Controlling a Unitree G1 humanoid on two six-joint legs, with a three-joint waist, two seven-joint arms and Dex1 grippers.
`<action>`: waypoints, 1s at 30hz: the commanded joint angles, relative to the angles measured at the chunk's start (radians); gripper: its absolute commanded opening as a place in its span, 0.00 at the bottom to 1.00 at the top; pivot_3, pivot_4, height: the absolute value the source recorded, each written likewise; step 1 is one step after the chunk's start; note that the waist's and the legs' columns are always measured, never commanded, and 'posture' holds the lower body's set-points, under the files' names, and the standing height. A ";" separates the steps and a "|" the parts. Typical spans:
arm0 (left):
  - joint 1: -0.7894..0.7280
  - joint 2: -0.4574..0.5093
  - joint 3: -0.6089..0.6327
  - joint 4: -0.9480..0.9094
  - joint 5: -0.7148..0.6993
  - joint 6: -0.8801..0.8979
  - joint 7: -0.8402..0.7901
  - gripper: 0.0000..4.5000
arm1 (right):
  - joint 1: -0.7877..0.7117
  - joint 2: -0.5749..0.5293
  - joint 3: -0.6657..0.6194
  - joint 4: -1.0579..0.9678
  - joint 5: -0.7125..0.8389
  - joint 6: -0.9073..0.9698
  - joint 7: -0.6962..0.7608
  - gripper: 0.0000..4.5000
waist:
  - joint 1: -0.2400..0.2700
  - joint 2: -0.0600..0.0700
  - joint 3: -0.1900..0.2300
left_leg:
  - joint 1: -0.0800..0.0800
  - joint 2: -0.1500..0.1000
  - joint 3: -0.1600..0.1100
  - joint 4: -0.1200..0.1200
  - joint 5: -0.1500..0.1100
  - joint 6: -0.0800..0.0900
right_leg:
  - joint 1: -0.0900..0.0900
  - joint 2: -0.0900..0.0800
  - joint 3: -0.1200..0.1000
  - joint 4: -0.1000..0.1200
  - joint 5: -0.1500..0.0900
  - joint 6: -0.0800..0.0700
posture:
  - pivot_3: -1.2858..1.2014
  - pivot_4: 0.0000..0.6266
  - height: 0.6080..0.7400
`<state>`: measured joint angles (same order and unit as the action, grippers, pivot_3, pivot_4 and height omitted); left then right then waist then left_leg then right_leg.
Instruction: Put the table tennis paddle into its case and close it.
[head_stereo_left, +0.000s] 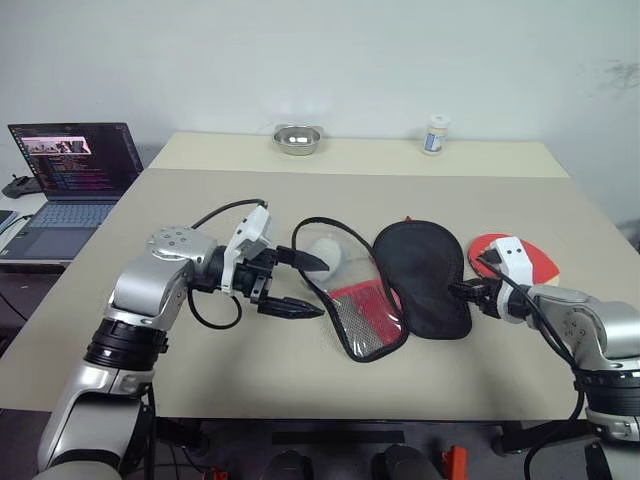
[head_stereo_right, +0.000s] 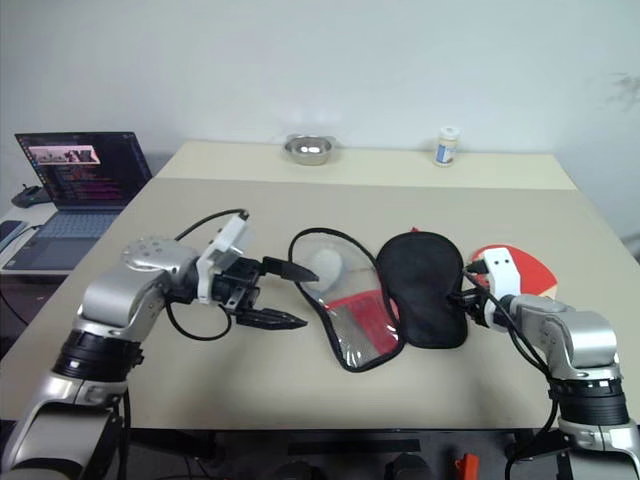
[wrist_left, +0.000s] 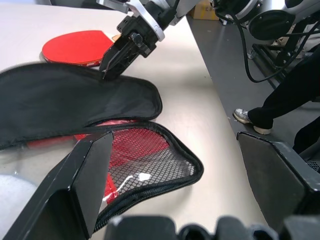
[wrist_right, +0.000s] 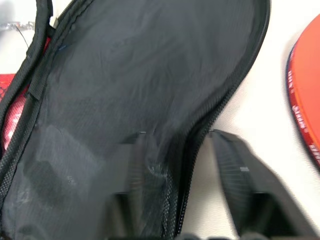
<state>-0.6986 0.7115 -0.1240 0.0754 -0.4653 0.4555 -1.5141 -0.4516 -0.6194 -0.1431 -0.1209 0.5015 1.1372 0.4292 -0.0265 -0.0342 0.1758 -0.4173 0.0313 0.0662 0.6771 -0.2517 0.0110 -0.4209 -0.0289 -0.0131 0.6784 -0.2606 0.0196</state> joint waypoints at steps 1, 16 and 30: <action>-0.014 -0.001 0.014 -0.019 -0.020 0.007 -0.005 0.96 | -0.016 -0.089 -0.076 -0.095 0.045 -0.052 0.100 0.80 | 0.000 0.002 0.001 | 0.000 0.000 0.000 0.000 0.000 0.000 | 0.000 0.000 0.000 0.000 0.000 0.000 | 0.52 0.24 1.00; -0.065 -0.086 -0.007 -0.059 -0.072 0.074 0.005 0.96 | 0.097 -0.358 -0.099 0.387 -0.133 -0.474 0.378 1.00 | 0.000 0.001 0.001 | 0.001 0.000 0.001 0.000 0.000 0.000 | 0.001 0.001 0.001 0.000 0.000 0.000 | 0.52 0.24 1.00; -0.095 -0.094 -0.028 -0.027 -0.043 0.045 -0.024 0.96 | -0.146 -0.303 0.056 0.948 -0.315 -0.677 0.495 1.00 | -0.005 0.003 0.002 | 0.002 0.000 0.002 0.000 0.000 0.000 | 0.001 0.002 0.003 0.000 0.000 0.000 | 0.52 0.24 1.00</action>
<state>-0.7666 0.6067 -0.1554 0.0533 -0.5070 0.5164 -1.5163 -0.5757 -0.9295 -0.0887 0.7943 0.2028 0.4923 0.9185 -0.0315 -0.0317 0.1778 -0.4151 0.0316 0.0682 0.6776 -0.2516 0.0109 -0.4202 -0.0266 -0.0101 0.6788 -0.2605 0.0199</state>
